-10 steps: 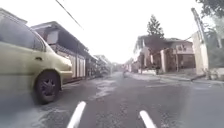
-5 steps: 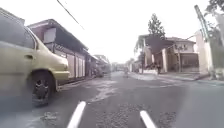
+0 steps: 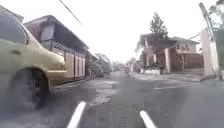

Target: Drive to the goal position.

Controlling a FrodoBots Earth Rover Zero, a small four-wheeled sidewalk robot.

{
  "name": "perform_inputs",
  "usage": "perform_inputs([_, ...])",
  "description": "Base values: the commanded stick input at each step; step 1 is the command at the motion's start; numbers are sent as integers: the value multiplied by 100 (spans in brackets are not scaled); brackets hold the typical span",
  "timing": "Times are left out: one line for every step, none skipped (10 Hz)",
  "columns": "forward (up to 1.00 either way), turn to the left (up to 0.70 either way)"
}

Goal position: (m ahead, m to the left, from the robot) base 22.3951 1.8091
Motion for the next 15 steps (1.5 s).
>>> perform_inputs([70, 0])
perform_inputs([70, 0])
perform_inputs([70, 0])
perform_inputs([70, 0])
perform_inputs([70, -35])
perform_inputs([70, -34])
perform_inputs([70, -2])
perform_inputs([70, 0])
perform_inputs([70, 0])
perform_inputs([70, 0])
perform_inputs([70, 0])
perform_inputs([70, 0])
perform_inputs([70, 0])
perform_inputs([70, 0])
perform_inputs([70, 0])
